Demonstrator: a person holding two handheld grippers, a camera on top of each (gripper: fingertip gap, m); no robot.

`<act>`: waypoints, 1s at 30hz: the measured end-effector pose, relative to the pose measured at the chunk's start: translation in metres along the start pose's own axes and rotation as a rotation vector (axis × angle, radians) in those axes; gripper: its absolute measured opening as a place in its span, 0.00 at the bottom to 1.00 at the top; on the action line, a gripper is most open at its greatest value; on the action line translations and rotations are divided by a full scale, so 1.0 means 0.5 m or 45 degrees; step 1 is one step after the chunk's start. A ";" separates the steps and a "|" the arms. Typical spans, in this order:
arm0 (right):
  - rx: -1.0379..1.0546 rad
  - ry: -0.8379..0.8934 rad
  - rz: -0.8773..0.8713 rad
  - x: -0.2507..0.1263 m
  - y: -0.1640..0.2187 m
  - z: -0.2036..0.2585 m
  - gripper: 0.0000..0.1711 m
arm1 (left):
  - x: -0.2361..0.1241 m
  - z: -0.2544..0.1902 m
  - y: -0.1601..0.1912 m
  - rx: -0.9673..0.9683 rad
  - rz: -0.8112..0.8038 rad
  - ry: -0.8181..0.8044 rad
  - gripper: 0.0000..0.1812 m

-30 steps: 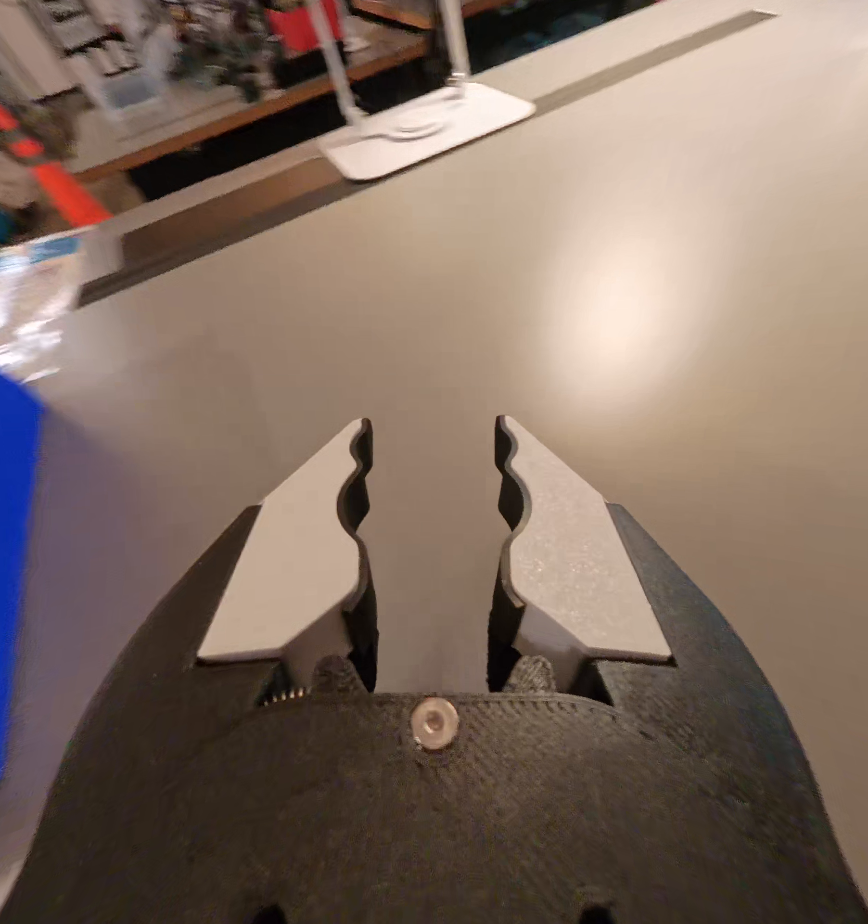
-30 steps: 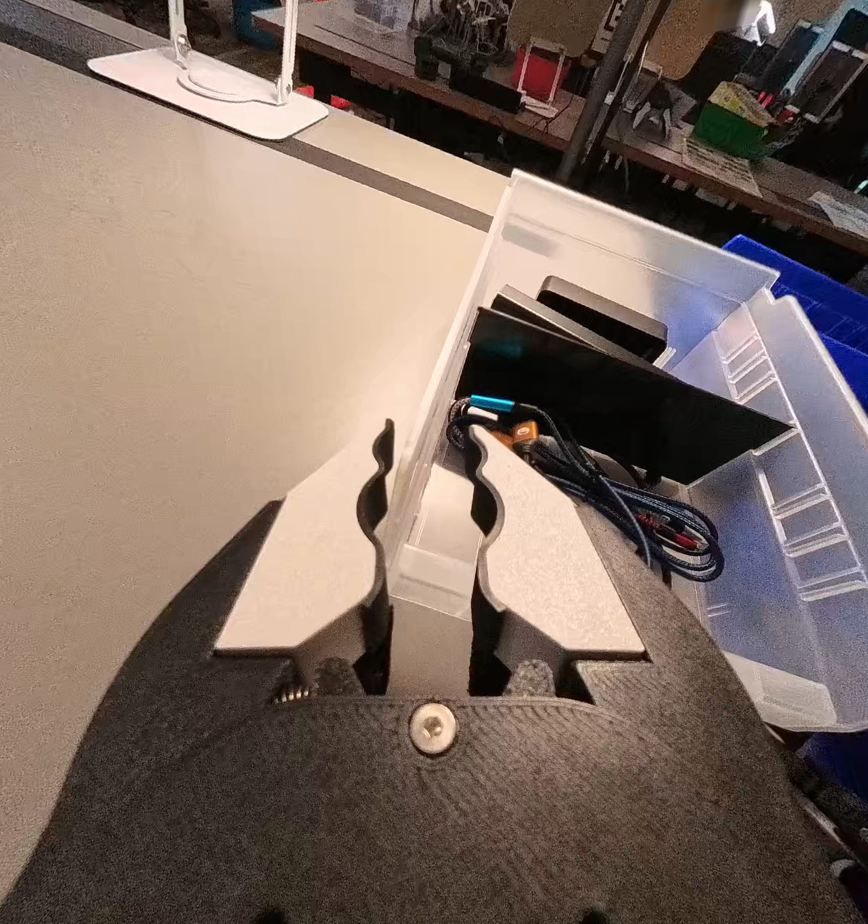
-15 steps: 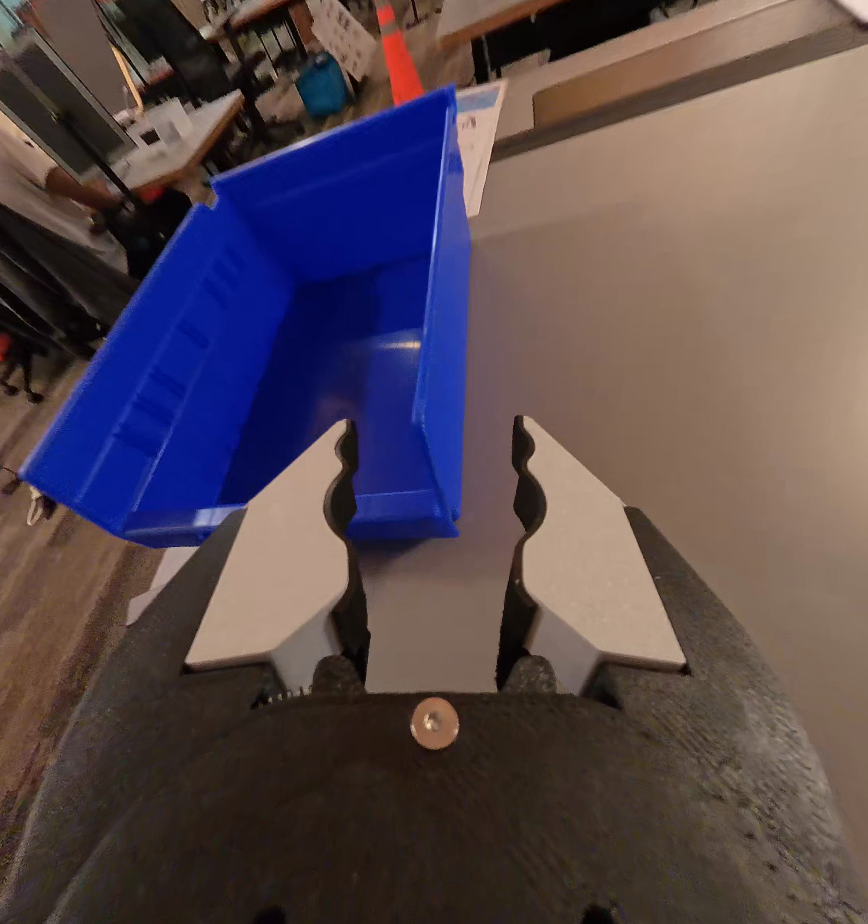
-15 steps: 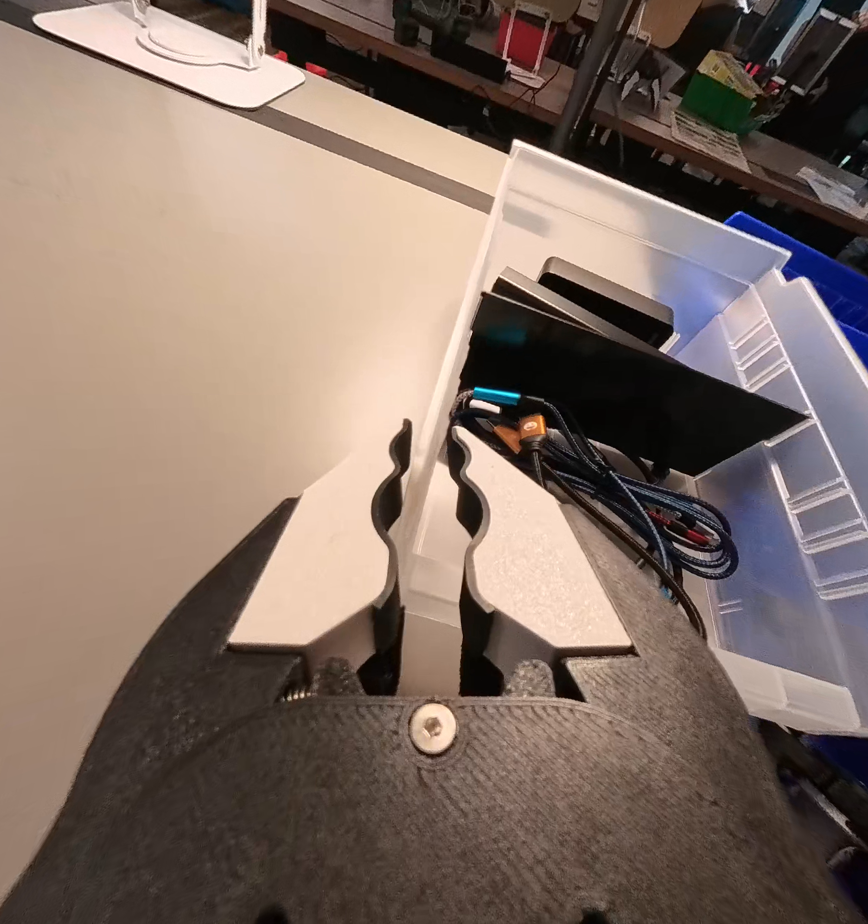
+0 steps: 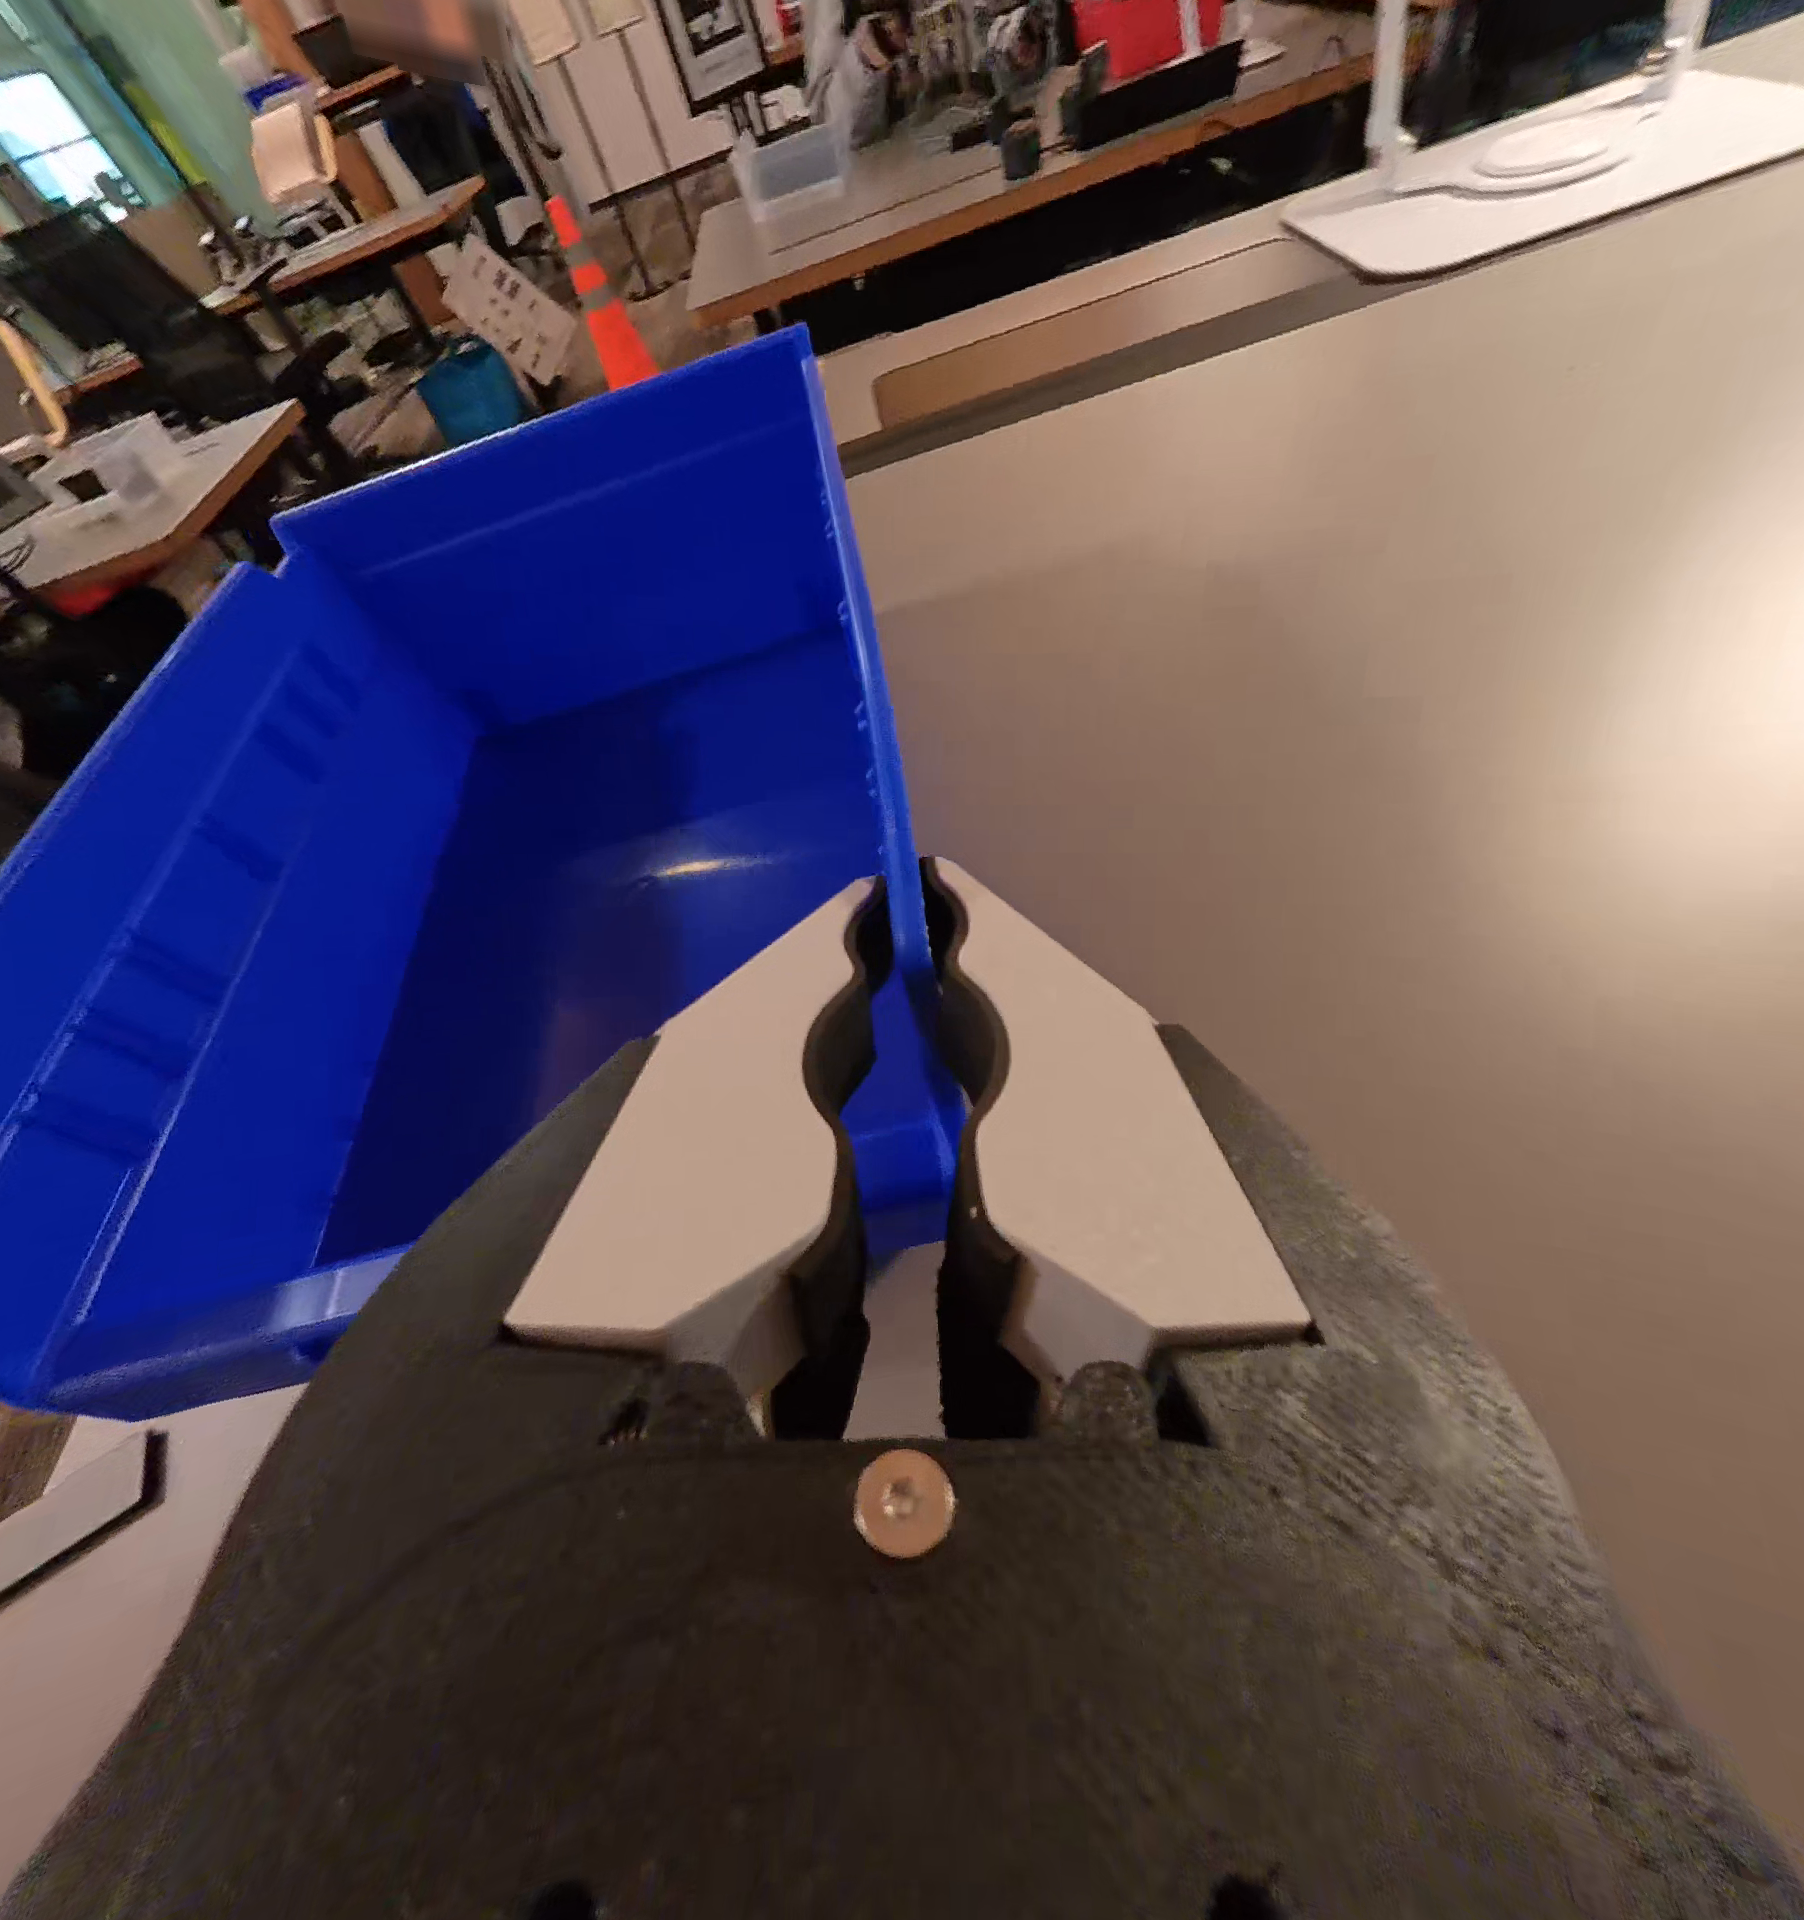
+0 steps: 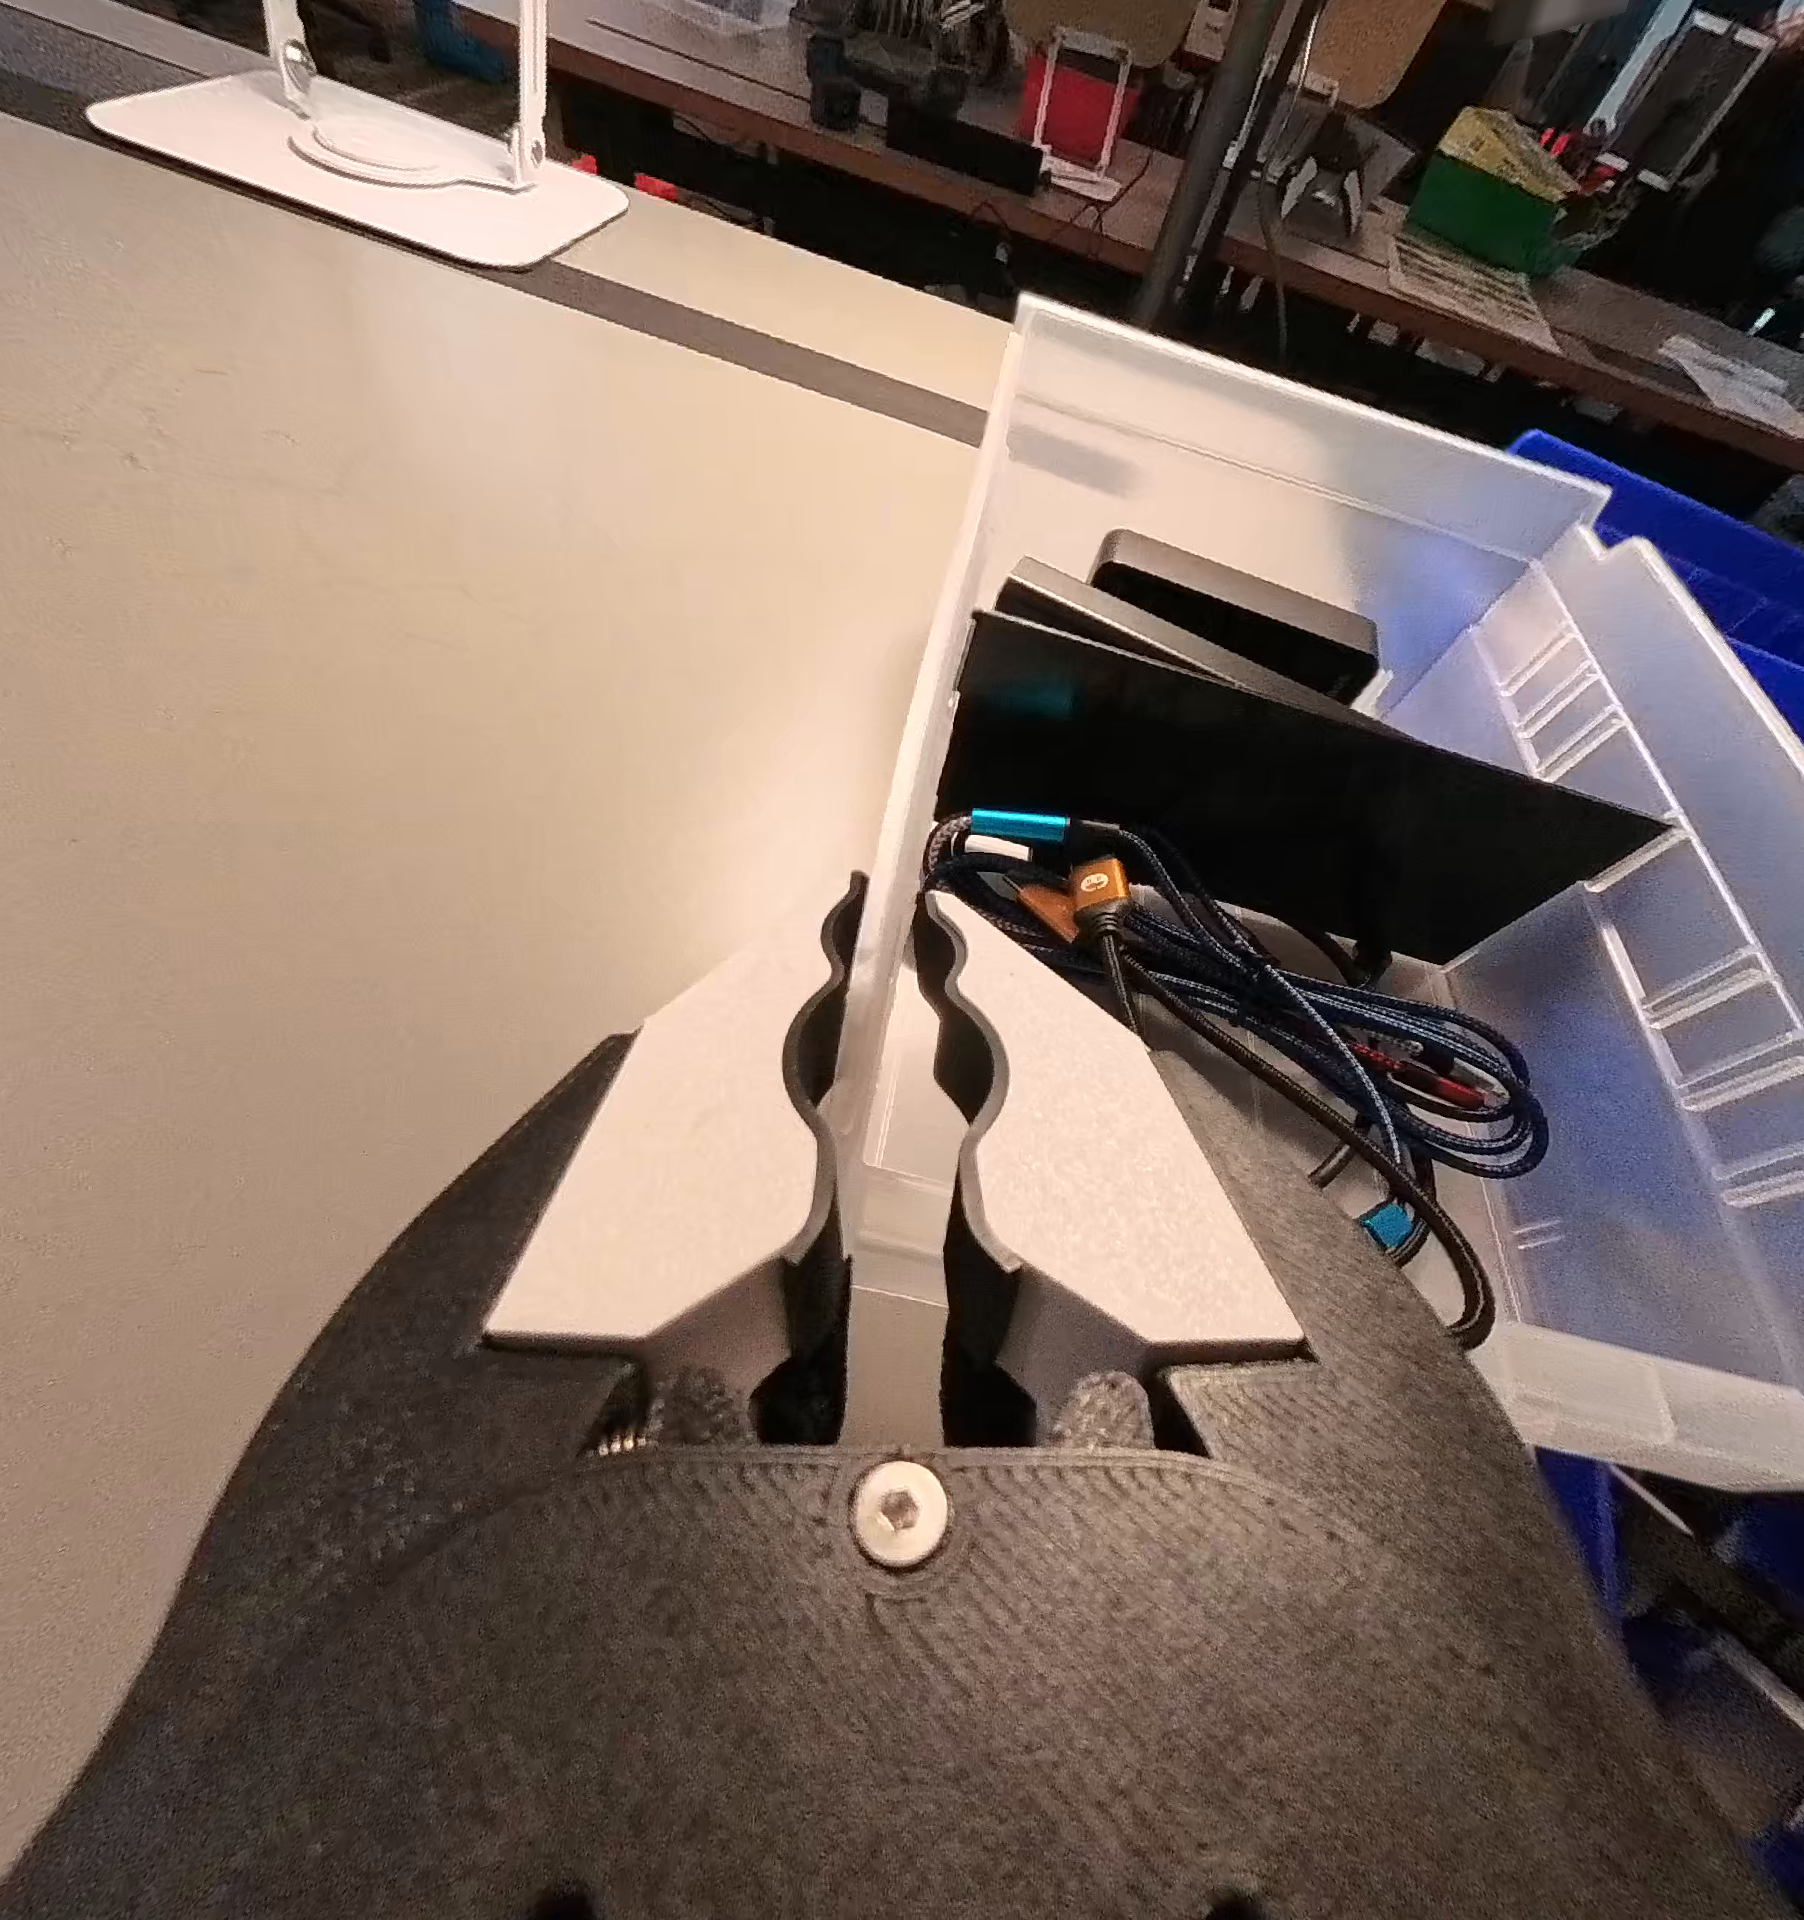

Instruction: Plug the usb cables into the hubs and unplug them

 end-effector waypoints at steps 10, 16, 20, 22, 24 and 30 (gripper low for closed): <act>-0.085 -0.225 -0.143 0.051 -0.062 0.074 0.03 | -0.039 -0.166 0.004 0.082 -0.021 0.635 0.04; -0.189 -0.516 -0.263 0.093 -0.119 0.160 0.03 | -0.115 -0.276 0.024 0.151 0.014 1.161 0.04; -0.253 -0.757 -0.357 0.115 -0.162 0.231 0.03 | -0.182 -0.336 0.044 0.193 0.072 1.488 0.04; -0.292 -0.870 -0.411 0.126 -0.183 0.268 0.03 | -0.213 -0.363 0.053 0.200 0.105 1.632 0.04; -0.338 -0.976 -0.462 0.136 -0.207 0.308 0.03 | -0.238 -0.391 0.060 0.205 0.135 1.750 0.04; -0.439 -1.212 -0.583 0.174 -0.279 0.426 0.02 | -0.283 -0.476 0.070 0.217 0.168 1.952 0.04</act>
Point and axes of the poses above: each gripper's, where its closed fingertips meet, x out along the fingers, y out of its underside, z = x × y across the jaws, the point moved 1 cm from there along -x, back along the fingers, and after that the axes turned 12 degrees about -x, right-handed, at the moved point
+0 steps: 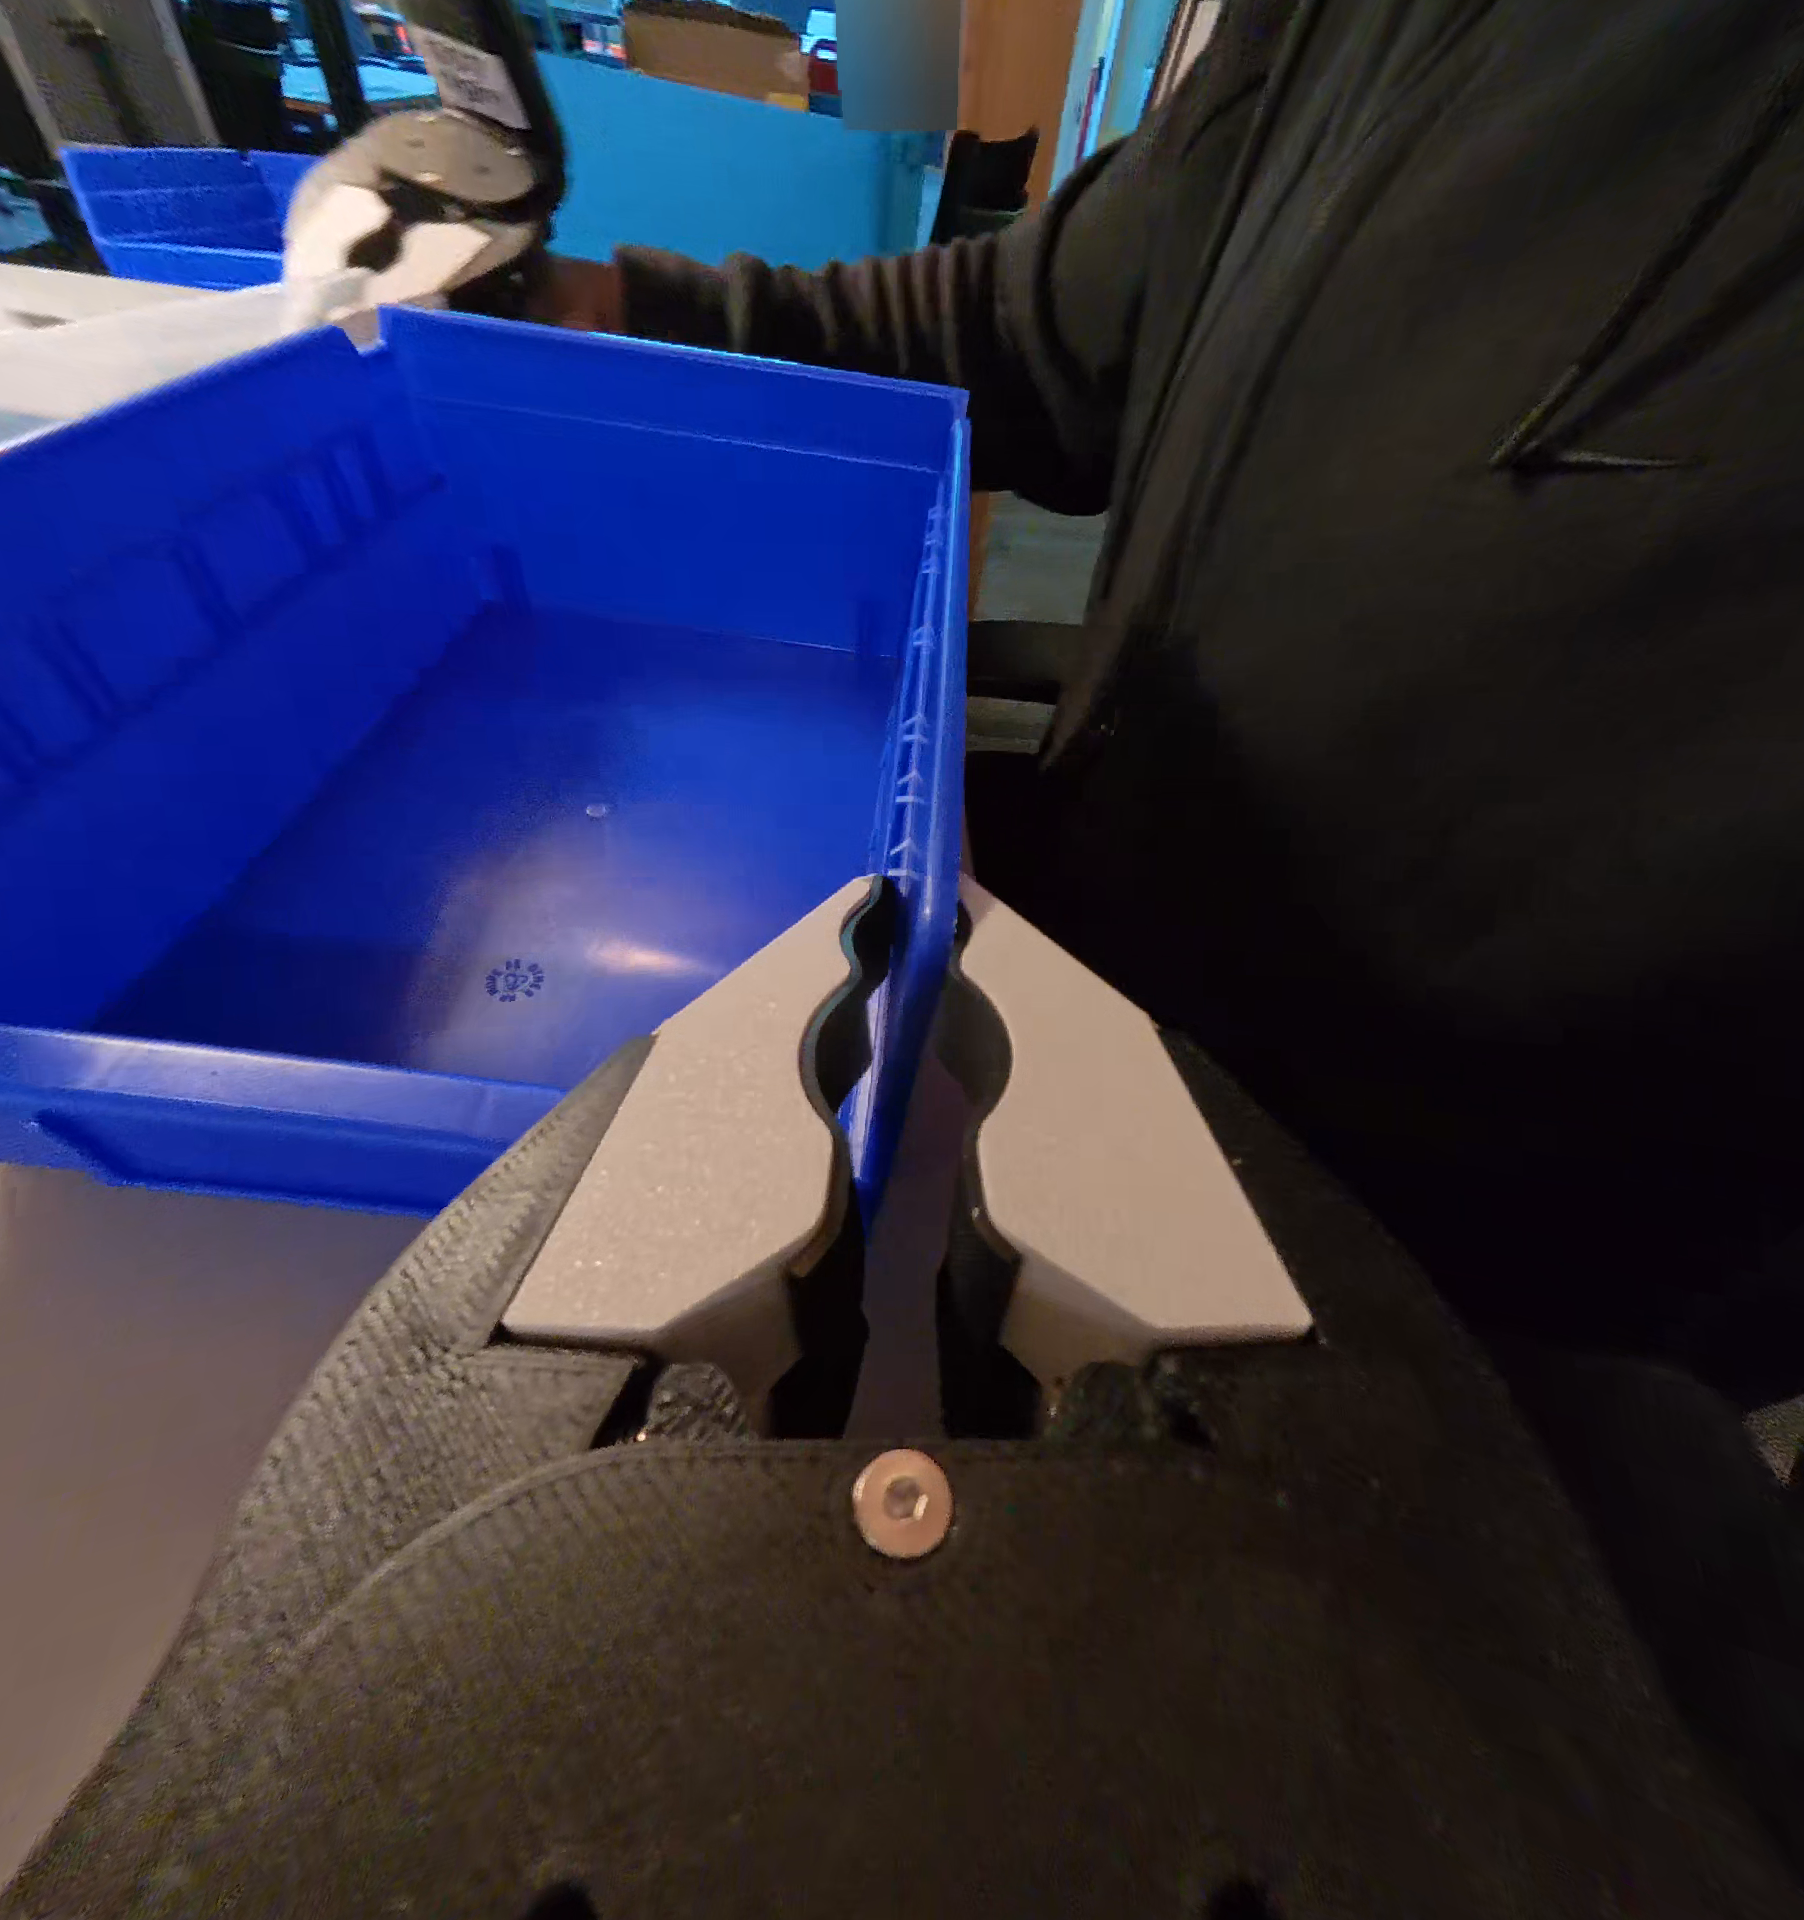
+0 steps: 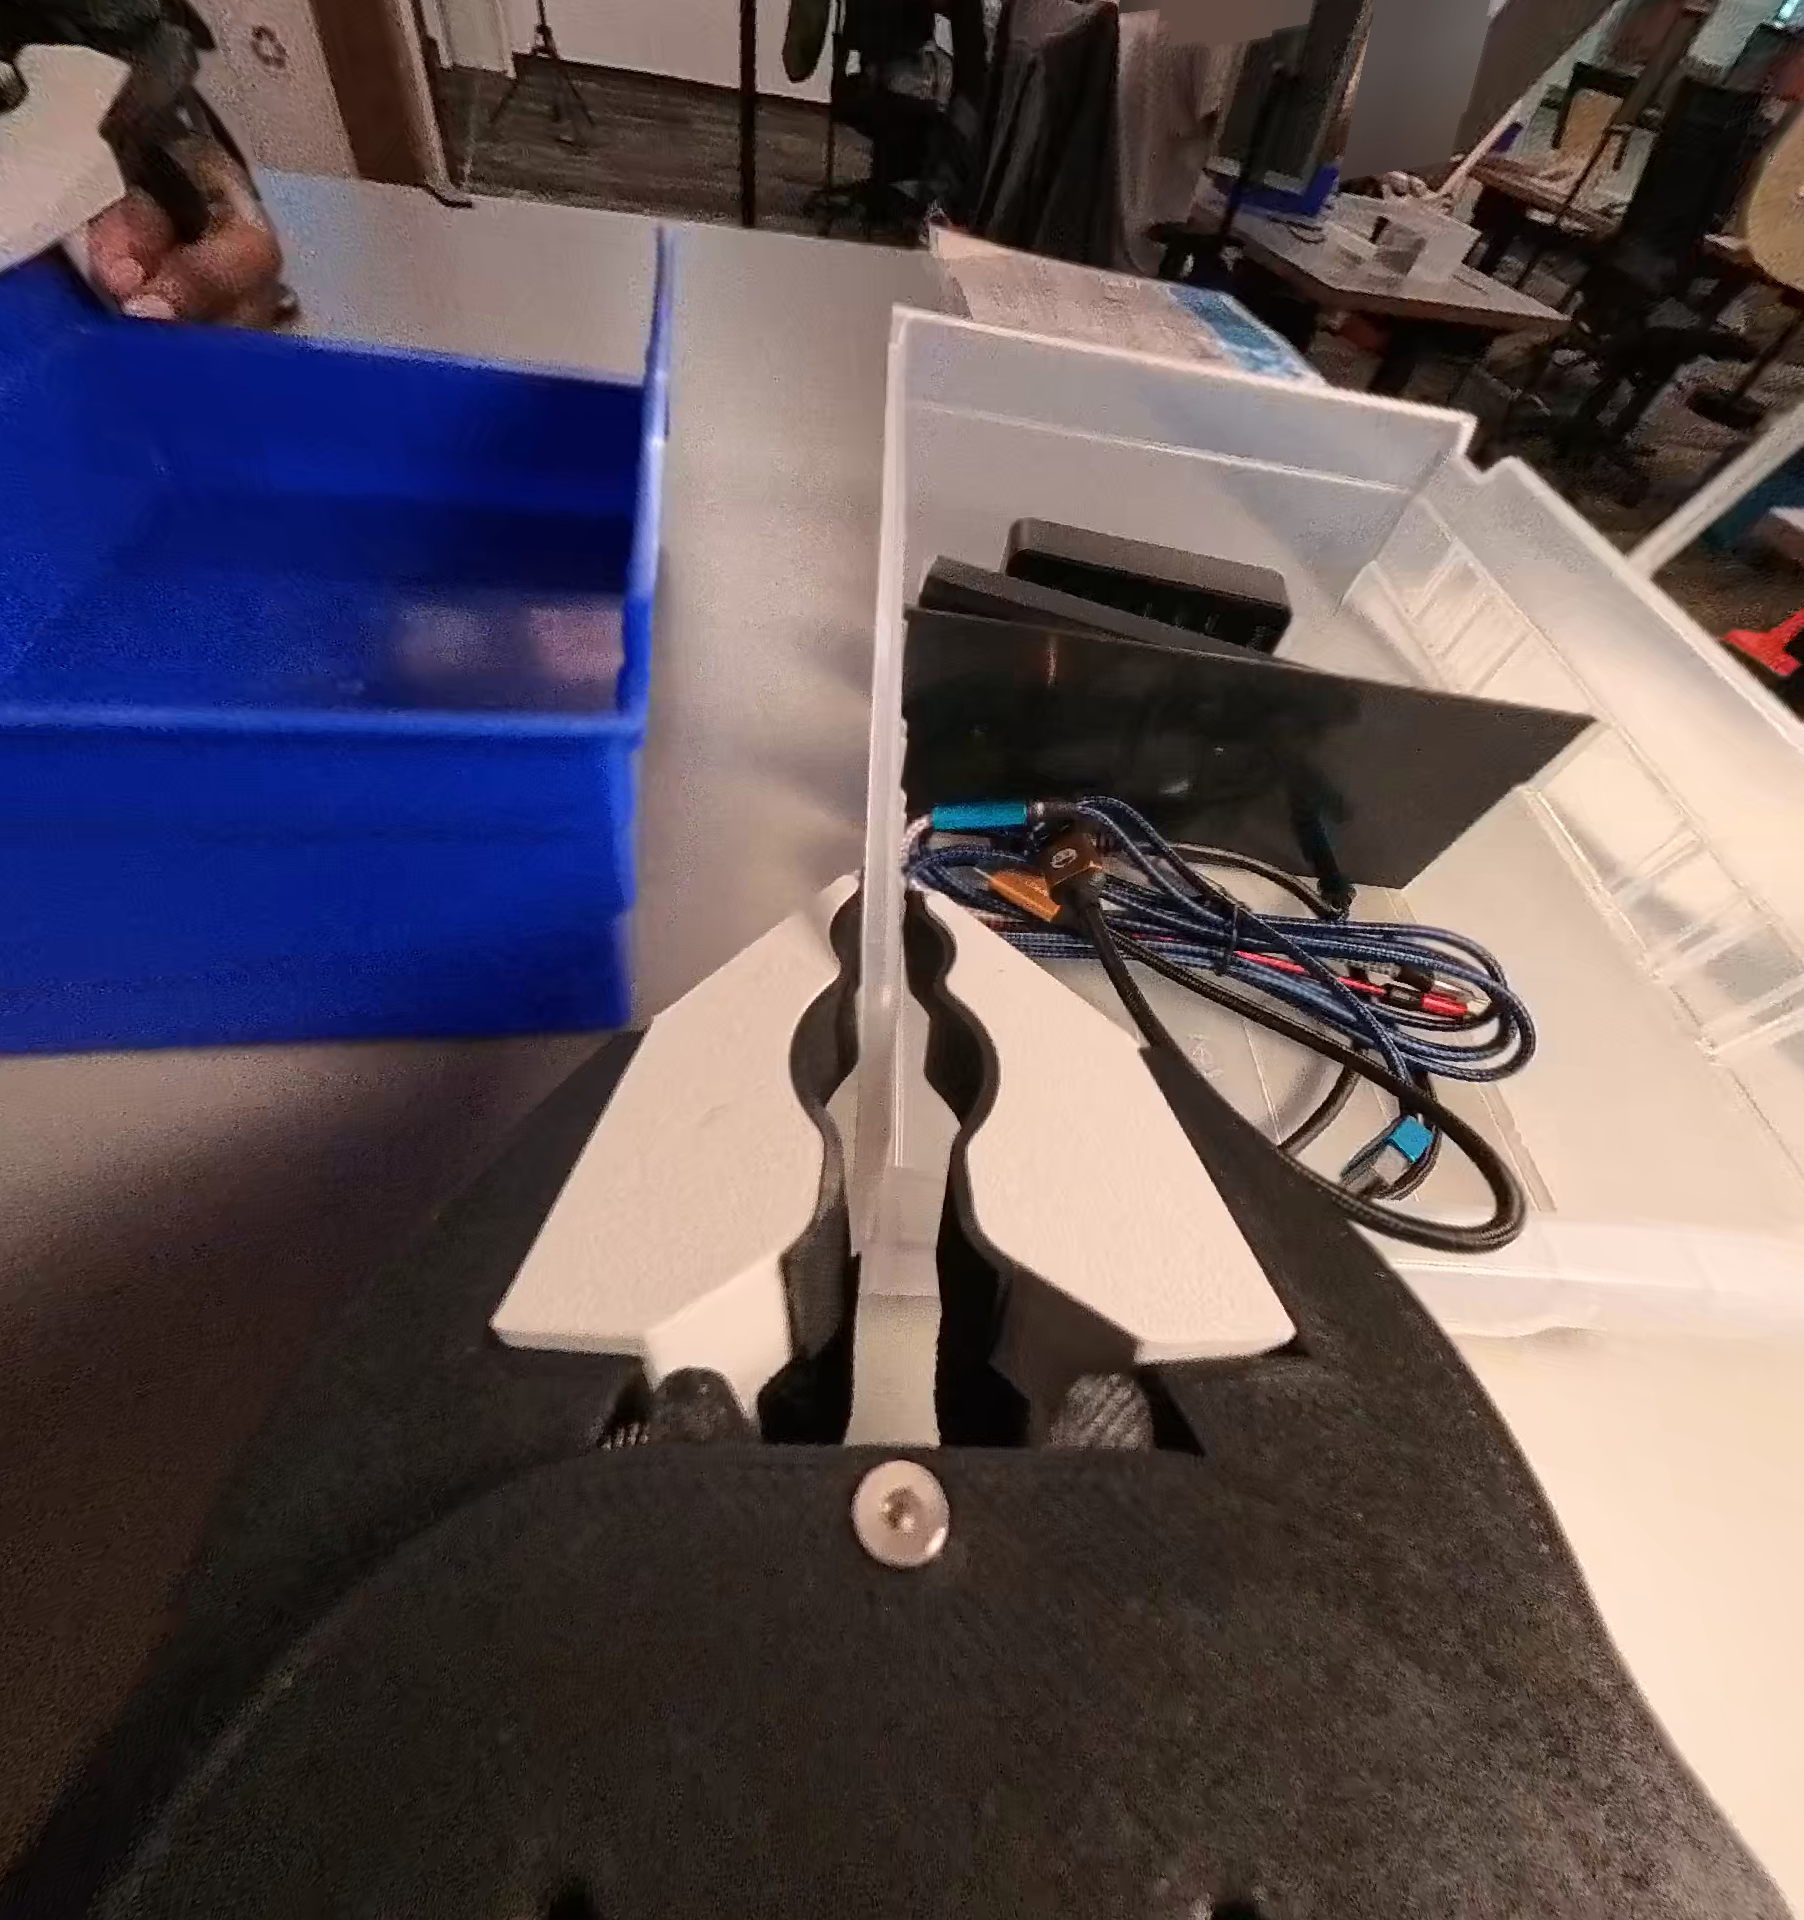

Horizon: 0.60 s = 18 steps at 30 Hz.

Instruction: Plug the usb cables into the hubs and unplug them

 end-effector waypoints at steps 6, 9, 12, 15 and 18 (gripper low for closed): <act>-0.076 -0.057 -0.043 0.100 -0.039 -0.010 0.03 | 0.057 -0.019 -0.009 0.040 0.007 -0.001 0.04; -0.078 -0.024 -0.235 0.068 -0.083 -0.028 0.07 | 0.055 -0.029 -0.015 0.043 -0.008 -0.023 0.05; -0.019 0.103 -0.317 0.001 -0.096 -0.081 0.10 | 0.024 -0.060 -0.052 0.033 -0.111 0.072 0.11; 0.073 0.302 -0.287 -0.079 -0.094 -0.141 0.13 | -0.024 -0.056 -0.122 0.071 -0.277 0.045 0.16; 0.261 0.339 -0.116 -0.124 -0.097 -0.122 0.22 | -0.082 0.043 -0.214 0.008 -0.445 -0.267 0.23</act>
Point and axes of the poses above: each gripper's, where its closed fingertips meet, x out along the fingers, y out of its underside, z = x × y across the jaws, the point moved 1 cm from there along -x, back along the fingers, and after that the axes turned 12 degrees about -x, right-handed, at the moved point
